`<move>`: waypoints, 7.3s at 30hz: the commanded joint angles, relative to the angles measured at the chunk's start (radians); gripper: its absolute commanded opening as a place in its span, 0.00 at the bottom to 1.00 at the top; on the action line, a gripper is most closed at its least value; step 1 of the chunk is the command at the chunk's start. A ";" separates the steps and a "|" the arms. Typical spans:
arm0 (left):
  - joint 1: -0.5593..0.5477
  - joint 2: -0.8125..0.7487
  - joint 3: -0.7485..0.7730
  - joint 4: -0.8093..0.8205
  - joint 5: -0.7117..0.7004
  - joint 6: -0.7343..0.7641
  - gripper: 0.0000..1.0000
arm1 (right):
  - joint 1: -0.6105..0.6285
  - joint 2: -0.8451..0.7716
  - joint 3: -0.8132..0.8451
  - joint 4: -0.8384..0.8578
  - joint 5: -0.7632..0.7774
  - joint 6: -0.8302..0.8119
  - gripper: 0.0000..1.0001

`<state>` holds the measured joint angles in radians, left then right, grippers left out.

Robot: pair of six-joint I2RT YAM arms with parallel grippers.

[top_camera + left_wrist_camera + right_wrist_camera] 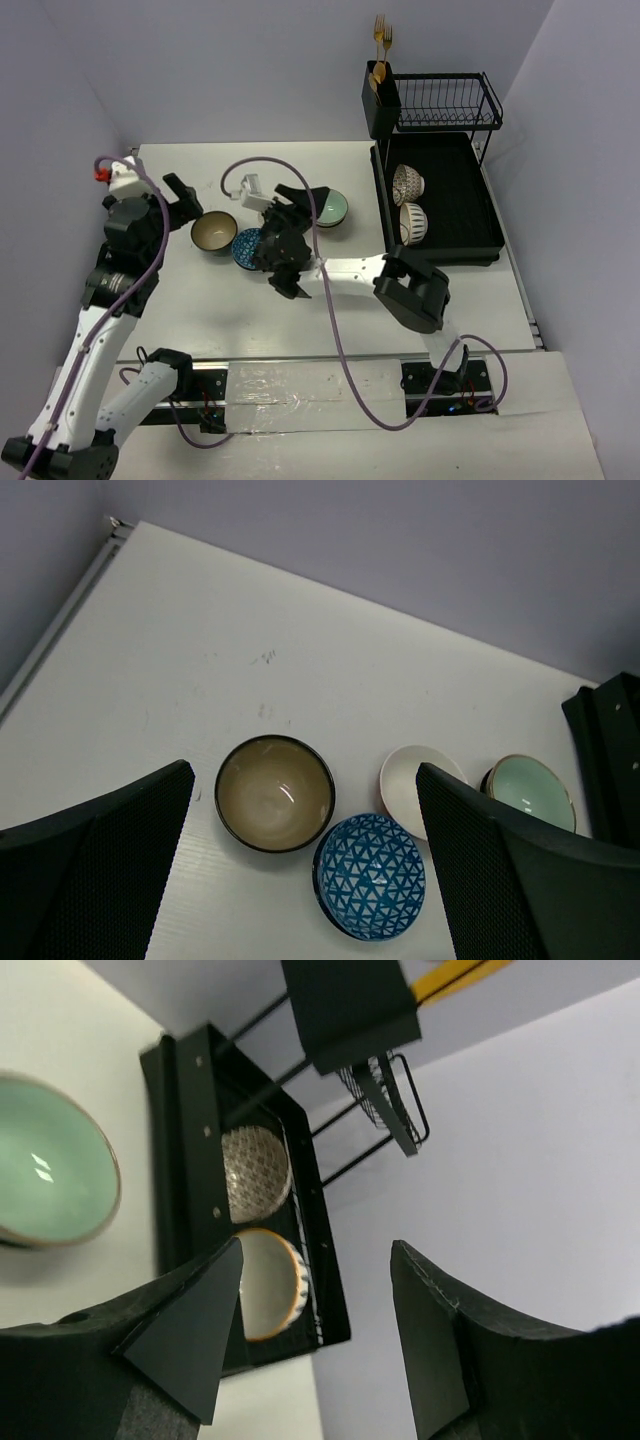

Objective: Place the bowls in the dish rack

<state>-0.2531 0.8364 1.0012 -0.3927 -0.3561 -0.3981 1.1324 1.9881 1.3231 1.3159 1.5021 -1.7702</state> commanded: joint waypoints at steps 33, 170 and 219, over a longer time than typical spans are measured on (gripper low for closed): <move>-0.003 -0.263 -0.070 -0.003 -0.080 -0.054 0.99 | -0.175 -0.069 0.790 0.447 0.213 -0.414 0.78; 0.002 -0.013 -0.193 0.015 0.042 -0.036 0.99 | -0.309 -0.275 -0.064 -1.710 -1.232 1.847 0.42; 0.006 -0.011 -0.196 0.020 0.062 -0.030 0.99 | -0.327 -0.267 -0.111 -1.693 -1.261 1.752 0.20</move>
<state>-0.2520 0.8330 0.8021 -0.3931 -0.3111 -0.4465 0.8089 1.7748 1.2308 -0.3687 0.1761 -0.0738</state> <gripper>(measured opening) 0.991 0.217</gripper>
